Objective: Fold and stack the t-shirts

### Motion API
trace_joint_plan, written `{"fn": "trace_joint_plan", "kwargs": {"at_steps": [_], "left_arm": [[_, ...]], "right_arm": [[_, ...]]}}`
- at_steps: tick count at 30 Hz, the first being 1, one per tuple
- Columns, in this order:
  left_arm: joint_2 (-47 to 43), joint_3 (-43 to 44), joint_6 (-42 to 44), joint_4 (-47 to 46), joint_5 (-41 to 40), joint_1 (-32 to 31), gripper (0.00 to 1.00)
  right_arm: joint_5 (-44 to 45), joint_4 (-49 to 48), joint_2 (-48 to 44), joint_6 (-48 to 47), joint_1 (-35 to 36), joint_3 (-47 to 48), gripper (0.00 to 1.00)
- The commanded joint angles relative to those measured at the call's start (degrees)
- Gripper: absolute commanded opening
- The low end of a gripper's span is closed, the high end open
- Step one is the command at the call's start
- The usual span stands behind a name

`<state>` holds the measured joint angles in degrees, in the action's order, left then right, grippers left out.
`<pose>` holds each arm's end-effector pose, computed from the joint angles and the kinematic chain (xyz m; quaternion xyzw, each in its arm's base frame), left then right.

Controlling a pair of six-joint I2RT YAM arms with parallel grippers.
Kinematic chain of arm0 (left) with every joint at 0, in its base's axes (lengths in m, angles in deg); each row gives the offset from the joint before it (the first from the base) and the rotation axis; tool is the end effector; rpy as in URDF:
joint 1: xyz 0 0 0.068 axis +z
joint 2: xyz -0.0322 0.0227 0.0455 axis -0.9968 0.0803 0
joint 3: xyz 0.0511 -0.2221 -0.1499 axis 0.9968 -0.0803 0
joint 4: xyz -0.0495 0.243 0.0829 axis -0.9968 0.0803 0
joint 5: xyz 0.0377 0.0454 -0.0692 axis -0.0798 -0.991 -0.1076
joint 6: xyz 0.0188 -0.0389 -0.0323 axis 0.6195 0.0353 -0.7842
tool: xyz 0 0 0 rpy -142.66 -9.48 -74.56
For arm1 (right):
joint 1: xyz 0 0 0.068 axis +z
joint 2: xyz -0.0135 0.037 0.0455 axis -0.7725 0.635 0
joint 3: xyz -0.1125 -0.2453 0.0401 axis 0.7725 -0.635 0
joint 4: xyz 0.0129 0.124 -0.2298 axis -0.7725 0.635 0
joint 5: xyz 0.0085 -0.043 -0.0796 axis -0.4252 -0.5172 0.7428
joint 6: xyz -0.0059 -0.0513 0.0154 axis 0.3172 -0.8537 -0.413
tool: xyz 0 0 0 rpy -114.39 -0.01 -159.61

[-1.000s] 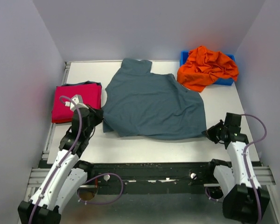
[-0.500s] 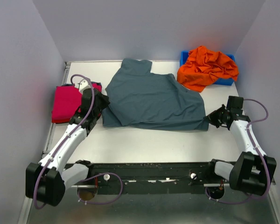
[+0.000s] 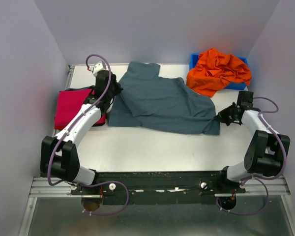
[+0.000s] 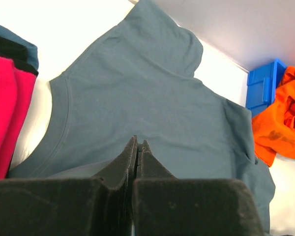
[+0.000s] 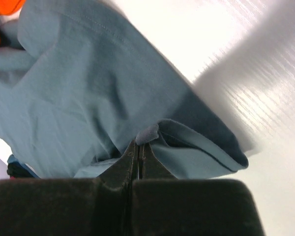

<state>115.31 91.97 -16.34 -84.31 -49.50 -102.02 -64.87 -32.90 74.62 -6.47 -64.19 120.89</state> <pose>0.3176 -0.0873 0.3135 -0.2345 0.7970 -0.1949 0.5213 0.2776 -0.0591 0.1991 0.4652 0.8369 0.1831 0.2230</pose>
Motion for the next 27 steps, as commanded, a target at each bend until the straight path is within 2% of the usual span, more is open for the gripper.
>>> {"fn": "trace_joint_plan", "kwargs": {"at_steps": [1, 6, 16, 27], "left_arm": [[5.8, 5.1, 1.8, -0.4, -0.8, -0.2, 0.00], [9.8, 10.7, 3.2, 1.8, -2.0, -0.2, 0.00], [13.5, 16.4, 4.2, 3.2, -4.3, -0.2, 0.00], [23.2, 26.9, 5.2, 5.4, -4.1, 0.2, 0.00]], "right_arm": [[-0.3, -2.3, 3.1, 1.3, -0.1, 3.0, 0.01], [-0.5, -1.7, 6.0, 1.3, 0.1, 5.9, 0.01], [-1.2, -0.3, 10.0, 1.9, 0.2, 13.3, 0.01], [-0.4, 1.3, 16.8, 2.3, 1.6, 21.1, 0.01]]}}
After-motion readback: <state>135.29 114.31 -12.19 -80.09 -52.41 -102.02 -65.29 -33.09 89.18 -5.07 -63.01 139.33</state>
